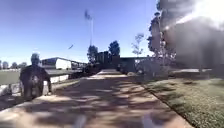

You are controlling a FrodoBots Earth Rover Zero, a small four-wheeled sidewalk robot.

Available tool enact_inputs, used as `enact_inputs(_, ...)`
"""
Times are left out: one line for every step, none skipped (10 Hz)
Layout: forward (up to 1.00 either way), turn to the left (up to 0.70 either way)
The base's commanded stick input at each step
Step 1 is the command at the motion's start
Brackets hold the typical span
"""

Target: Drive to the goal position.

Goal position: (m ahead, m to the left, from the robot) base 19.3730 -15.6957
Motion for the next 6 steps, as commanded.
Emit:
enact_inputs(1.0,0.0)
enact_inputs(1.0,0.0)
enact_inputs(1.0,0.0)
enact_inputs(1.0,0.0)
enact_inputs(1.0,0.0)
enact_inputs(1.0,0.0)
